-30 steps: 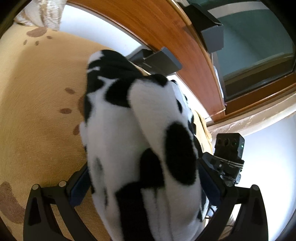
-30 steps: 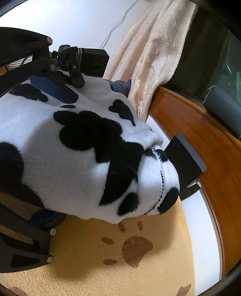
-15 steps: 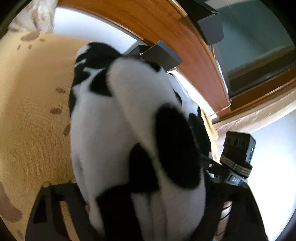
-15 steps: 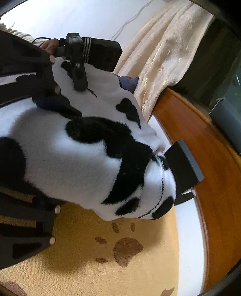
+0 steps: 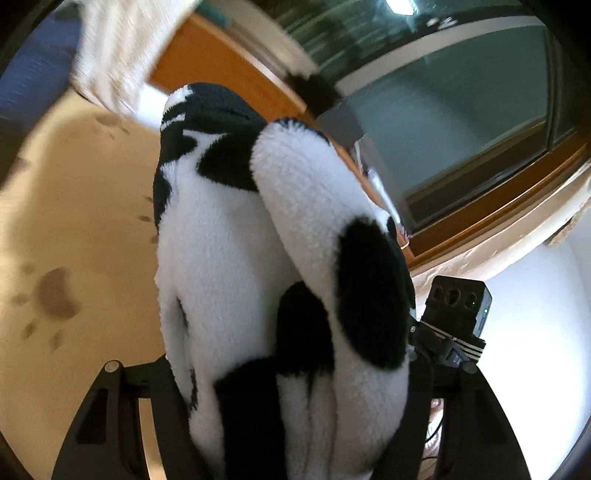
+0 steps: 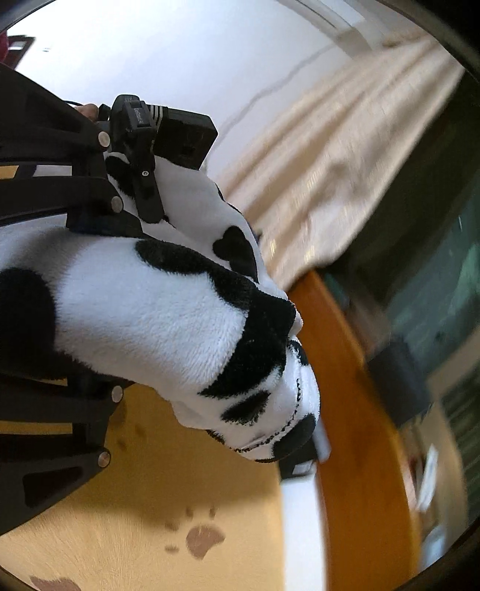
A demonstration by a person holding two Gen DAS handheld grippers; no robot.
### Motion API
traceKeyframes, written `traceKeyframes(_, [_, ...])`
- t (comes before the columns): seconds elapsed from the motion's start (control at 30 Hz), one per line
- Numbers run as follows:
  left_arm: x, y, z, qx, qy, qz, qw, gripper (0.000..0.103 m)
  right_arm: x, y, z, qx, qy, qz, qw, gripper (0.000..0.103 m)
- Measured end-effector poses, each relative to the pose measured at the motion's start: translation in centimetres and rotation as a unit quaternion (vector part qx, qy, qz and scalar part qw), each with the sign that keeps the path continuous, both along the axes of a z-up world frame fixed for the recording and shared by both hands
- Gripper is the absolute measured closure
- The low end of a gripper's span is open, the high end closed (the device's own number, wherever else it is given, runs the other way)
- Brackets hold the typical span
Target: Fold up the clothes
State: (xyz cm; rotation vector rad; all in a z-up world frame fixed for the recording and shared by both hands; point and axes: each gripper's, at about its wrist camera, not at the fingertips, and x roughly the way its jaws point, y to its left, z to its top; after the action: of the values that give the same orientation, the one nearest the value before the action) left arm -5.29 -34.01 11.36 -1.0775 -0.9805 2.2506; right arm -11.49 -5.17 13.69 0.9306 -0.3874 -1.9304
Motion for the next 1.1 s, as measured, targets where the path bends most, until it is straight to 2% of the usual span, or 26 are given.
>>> traceKeyframes(0.1, [5.2,-2.8,1.7,-0.014,0.014,0.036,0.9992,0.032,2.9,-2.3,1.6,-0.008,0.018,0.041,0.999,0.053])
traceKeyframes(0.23, [12.2,-7.1,2.4,-0.031,0.015,0.092,0.9951,0.032,7.2,-8.1,2.3,-0.008,0.029,0.107,0.994,0.053])
traceKeyframes(0.37, [18.4,-11.6,1.5,-0.046,0.002,0.153,0.9872,0.032,10.8,-14.1,1.1,0.000,0.026,0.162,0.986,0.053])
traceKeyframes(0.5, [23.4,-15.9,-0.6,-0.060,-0.021,0.206,0.9765,0.032,13.5,-19.6,-1.2,0.018,0.020,0.199,0.980,0.053])
traceKeyframes(0.63, [25.0,-18.0,-3.3,-0.087,-0.044,0.232,0.9679,0.031,15.5,-23.8,-3.6,0.053,0.028,0.220,0.974,0.053])
traceKeyframes(0.73, [25.3,-18.7,-5.7,-0.089,-0.059,0.242,0.9643,0.029,16.1,-25.5,-5.3,0.088,0.041,0.222,0.970,0.053])
traceKeyframes(0.8, [25.2,-19.2,-6.9,-0.102,-0.059,0.247,0.9619,0.025,16.2,-26.0,-6.1,0.106,0.050,0.220,0.968,0.052])
traceKeyframes(0.83, [25.4,-19.4,-7.3,-0.109,-0.057,0.249,0.9607,0.019,16.2,-26.0,-6.4,0.113,0.053,0.220,0.968,0.051])
traceKeyframes(0.9, [24.9,-18.4,-7.7,-0.125,-0.051,0.253,0.9580,0.015,16.2,-26.0,-6.8,0.127,0.060,0.218,0.966,0.041])
traceKeyframes(0.97, [24.3,-17.1,-7.7,-0.144,-0.047,0.256,0.9546,0.011,16.6,-25.8,-6.5,0.143,0.087,0.216,0.962,0.038])
traceKeyframes(1.03, [25.4,-17.0,-5.8,-0.184,-0.045,0.269,0.9445,0.009,17.1,-25.6,-5.7,0.158,0.119,0.215,0.956,0.037])
traceKeyframes(1.07, [26.1,-17.0,-4.8,-0.208,-0.043,0.279,0.9365,0.007,17.6,-25.5,-5.1,0.166,0.138,0.213,0.953,0.037])
traceKeyframes(1.1, [27.3,-17.2,-3.5,-0.244,-0.038,0.301,0.9210,0.007,18.1,-25.3,-4.5,0.174,0.161,0.208,0.949,0.036])
